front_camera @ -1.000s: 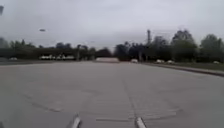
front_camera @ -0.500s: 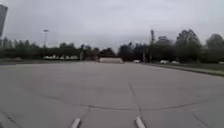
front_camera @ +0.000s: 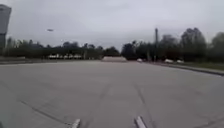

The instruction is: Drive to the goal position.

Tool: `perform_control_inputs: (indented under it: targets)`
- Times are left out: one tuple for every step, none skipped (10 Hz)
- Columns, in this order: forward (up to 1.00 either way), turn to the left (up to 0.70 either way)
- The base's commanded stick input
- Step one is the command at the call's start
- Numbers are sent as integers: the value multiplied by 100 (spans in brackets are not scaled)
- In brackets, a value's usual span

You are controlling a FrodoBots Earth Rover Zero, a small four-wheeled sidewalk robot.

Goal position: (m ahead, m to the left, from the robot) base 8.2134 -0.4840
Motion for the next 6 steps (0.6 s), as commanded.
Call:
perform_control_inputs:
  targets:
    - [100,6]
    - [100,6]
    - [100,6]
    - [100,6]
    - [100,6]
    - [100,6]
